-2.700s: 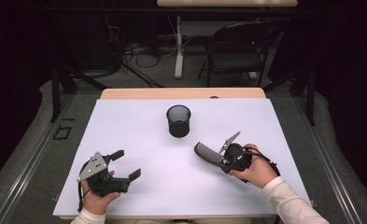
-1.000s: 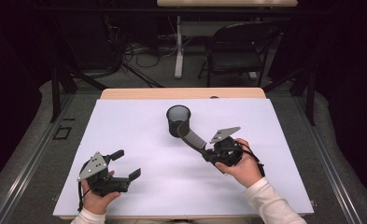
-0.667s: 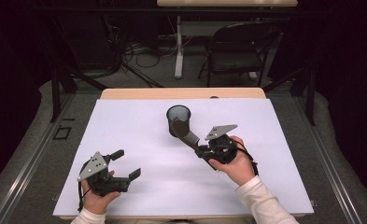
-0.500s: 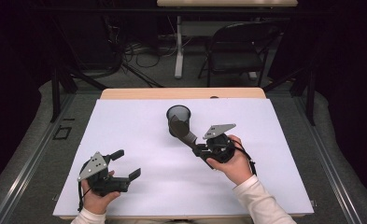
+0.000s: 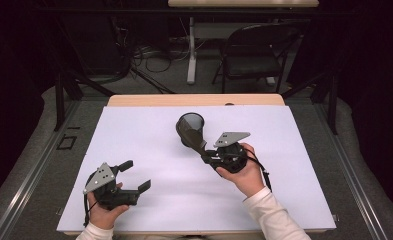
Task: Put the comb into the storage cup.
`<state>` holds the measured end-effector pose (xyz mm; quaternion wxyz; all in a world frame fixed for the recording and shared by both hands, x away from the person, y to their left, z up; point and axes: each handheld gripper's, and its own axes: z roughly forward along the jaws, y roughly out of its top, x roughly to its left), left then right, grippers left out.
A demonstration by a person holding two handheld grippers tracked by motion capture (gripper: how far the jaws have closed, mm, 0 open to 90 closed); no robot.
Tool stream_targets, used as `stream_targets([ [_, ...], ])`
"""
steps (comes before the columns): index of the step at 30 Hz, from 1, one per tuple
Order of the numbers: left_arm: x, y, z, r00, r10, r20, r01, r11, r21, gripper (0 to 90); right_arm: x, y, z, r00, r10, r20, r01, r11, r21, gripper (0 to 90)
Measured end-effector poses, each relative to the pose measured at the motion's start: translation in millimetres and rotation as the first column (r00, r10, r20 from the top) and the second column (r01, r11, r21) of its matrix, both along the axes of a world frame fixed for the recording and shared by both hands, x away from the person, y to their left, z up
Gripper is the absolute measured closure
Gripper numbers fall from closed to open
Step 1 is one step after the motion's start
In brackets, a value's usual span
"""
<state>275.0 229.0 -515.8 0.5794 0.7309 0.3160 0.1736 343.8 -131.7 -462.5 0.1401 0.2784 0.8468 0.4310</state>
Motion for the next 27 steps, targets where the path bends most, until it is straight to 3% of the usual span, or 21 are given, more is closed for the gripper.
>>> stream_targets([
  [9, 1.7, -1.7, -1.7, 0.9999, 0.007, -0.009, -0.007, 0.9999, 0.009, 4.9, -2.7, 2.8, -1.9, 0.9939, -0.034, 0.105, 0.033, 0.9994, 0.013, 73.1],
  [17, 2.1, -4.4, -1.6, 0.9999, 0.004, -0.012, -0.004, 0.9999, 0.017, 6.2, -5.5, 1.8, -7.0, 0.9900, -0.051, 0.131, 0.045, 0.9979, 0.047, 73.1],
  [23, 1.8, -8.9, -1.1, 0.9999, 0.015, -0.008, -0.015, 0.9987, 0.048, 6.3, -10.4, 1.5, -4.1, 0.9859, -0.053, 0.159, 0.046, 0.9976, 0.053, 73.1],
  [27, 5.8, -10.9, -0.6, 0.9985, 0.023, -0.050, -0.021, 0.9987, 0.046, 7.4, -12.4, 1.9, -3.6, 0.9841, -0.053, 0.170, 0.044, 0.9975, 0.055, 73.0],
])
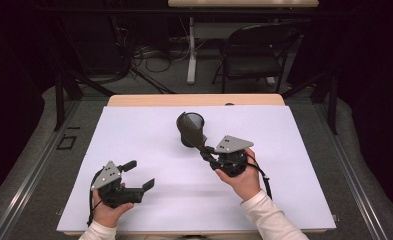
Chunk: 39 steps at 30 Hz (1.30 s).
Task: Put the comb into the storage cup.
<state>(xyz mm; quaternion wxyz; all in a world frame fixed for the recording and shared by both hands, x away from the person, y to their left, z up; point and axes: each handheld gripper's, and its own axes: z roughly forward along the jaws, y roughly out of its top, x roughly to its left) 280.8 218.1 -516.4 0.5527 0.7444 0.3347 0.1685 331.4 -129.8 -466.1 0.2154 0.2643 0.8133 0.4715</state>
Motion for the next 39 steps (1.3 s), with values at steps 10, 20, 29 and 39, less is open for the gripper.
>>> stream_targets([
  [10, 5.7, -10.1, 9.9, 0.9995, -0.003, -0.031, 0.002, 0.9997, -0.024, 15.8, -3.0, 0.9, -0.2, 0.9998, 0.001, 0.021, -0.001, 1.0000, 0.001, 73.1],
  [20, 13.8, -21.6, 27.9, 0.9993, -0.006, -0.038, 0.004, 0.9979, -0.065, 16.5, -4.1, -0.4, 0.7, 0.9993, -0.006, 0.036, 0.006, 0.9999, 0.009, 73.1],
  [29, 21.6, -32.1, 45.2, 0.9987, -0.003, -0.050, -0.002, 0.9956, -0.094, 21.5, -5.5, -1.1, 1.4, 0.9985, -0.014, 0.053, 0.013, 0.9997, 0.020, 73.0],
  [39, 26.7, -40.9, 58.2, 0.9974, -0.013, -0.071, 0.006, 0.9952, -0.098, 28.4, -7.2, -0.4, 2.1, 0.9979, -0.015, 0.063, 0.013, 0.9996, 0.026, 73.0],
])
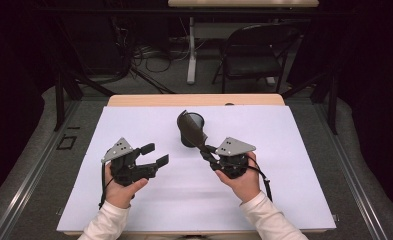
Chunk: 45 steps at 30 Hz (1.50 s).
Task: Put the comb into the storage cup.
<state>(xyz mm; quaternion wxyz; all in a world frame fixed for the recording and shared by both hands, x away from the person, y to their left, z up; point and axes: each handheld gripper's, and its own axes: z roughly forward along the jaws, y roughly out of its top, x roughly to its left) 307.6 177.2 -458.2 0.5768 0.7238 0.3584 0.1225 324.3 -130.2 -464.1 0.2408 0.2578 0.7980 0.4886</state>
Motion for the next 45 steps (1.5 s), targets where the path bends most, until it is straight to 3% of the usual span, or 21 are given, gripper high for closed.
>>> stream_targets([
  [15, 6.1, -7.7, 15.5, 0.9983, -0.008, -0.057, 0.002, 0.9960, -0.089, 33.1, -4.1, 1.6, 1.1, 0.9995, -0.003, 0.032, 0.003, 0.9999, 0.012, 73.0],
  [18, 8.2, -9.6, 18.6, 0.9981, -0.013, -0.061, 0.007, 0.9956, -0.093, 33.1, -5.0, 2.7, 0.6, 0.9995, -0.001, 0.031, 0.001, 1.0000, 0.010, 73.0],
  [23, 12.1, -14.2, 23.3, 0.9930, -0.021, -0.117, 0.011, 0.9967, -0.081, 35.3, -6.9, 5.8, -0.8, 0.9993, 0.005, 0.038, -0.006, 1.0000, 0.007, 73.0],
  [36, 16.5, -20.3, 29.4, 0.9892, -0.026, -0.144, 0.008, 0.9918, -0.127, 40.2, -10.0, 11.1, -3.2, 0.9989, 0.020, 0.042, -0.021, 0.9998, 0.001, 73.1],
  [42, 17.7, -25.9, 33.7, 0.9883, -0.027, -0.150, 0.008, 0.9918, -0.127, 41.6, -11.6, 13.0, -3.6, 0.9986, 0.023, 0.047, -0.023, 0.9997, -0.001, 73.0],
  [45, 18.6, -27.4, 34.6, 0.9844, -0.038, -0.172, 0.015, 0.9913, -0.131, 43.1, -12.2, 13.4, -3.8, 0.9985, 0.020, 0.051, -0.020, 0.9998, 0.001, 73.1],
])
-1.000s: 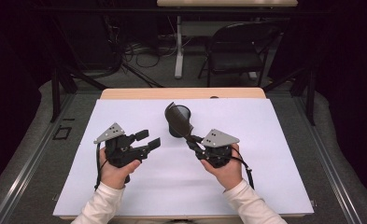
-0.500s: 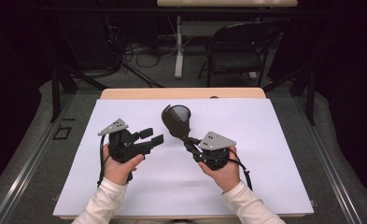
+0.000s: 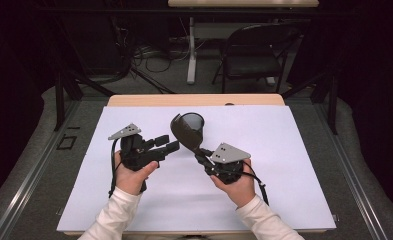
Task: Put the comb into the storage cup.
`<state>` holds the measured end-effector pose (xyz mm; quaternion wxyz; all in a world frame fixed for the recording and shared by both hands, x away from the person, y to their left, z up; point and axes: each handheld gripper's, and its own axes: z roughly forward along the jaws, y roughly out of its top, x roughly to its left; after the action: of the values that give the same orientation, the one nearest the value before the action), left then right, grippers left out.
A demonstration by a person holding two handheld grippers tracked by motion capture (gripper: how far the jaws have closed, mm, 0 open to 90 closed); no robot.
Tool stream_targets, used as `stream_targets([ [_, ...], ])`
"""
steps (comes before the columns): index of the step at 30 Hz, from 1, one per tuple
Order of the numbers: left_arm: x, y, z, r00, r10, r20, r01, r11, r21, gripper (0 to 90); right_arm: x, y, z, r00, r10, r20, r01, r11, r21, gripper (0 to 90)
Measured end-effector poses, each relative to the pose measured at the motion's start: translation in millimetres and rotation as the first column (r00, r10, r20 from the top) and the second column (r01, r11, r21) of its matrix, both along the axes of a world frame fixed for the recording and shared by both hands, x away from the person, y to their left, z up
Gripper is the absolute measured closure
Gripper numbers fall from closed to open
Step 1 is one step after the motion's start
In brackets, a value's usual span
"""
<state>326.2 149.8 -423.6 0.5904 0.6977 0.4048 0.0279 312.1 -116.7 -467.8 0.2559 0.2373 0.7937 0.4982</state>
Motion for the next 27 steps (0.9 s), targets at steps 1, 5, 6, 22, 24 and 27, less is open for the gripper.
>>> stream_targets([
  [1, 0.3, -0.4, 0.1, 1.0000, -0.001, -0.004, 0.001, 1.0000, -0.002, 43.3, -0.2, 0.1, 0.0, 1.0000, -0.001, 0.002, 0.001, 1.0000, -0.002, 73.1],
  [5, 1.5, -1.4, 2.1, 1.0000, 0.005, -0.005, -0.005, 0.9999, -0.016, 43.3, -0.3, 0.5, -0.3, 1.0000, -0.002, 0.003, 0.002, 1.0000, -0.003, 73.0],
  [6, 1.8, -1.5, 2.9, 1.0000, 0.004, -0.005, -0.005, 0.9998, -0.019, 43.3, -0.2, 0.6, -0.5, 1.0000, -0.001, 0.004, 0.001, 1.0000, -0.003, 73.1],
  [22, 1.6, -5.5, -3.8, 0.9998, 0.018, -0.005, -0.019, 0.9994, -0.028, 44.7, -3.3, 3.6, -2.5, 0.9998, -0.006, 0.016, 0.006, 0.9999, -0.013, 73.0],
  [24, 0.8, -5.5, -4.7, 0.9997, 0.025, -0.003, -0.025, 0.9994, -0.025, 45.5, -4.2, 4.8, -3.2, 0.9998, -0.006, 0.019, 0.006, 0.9998, -0.017, 73.0],
  [27, 0.2, -5.6, -6.5, 0.9995, 0.032, 0.000, -0.031, 0.9990, -0.030, 47.6, -5.0, 6.2, -4.2, 0.9999, -0.003, 0.017, 0.003, 0.9999, -0.016, 73.1],
])
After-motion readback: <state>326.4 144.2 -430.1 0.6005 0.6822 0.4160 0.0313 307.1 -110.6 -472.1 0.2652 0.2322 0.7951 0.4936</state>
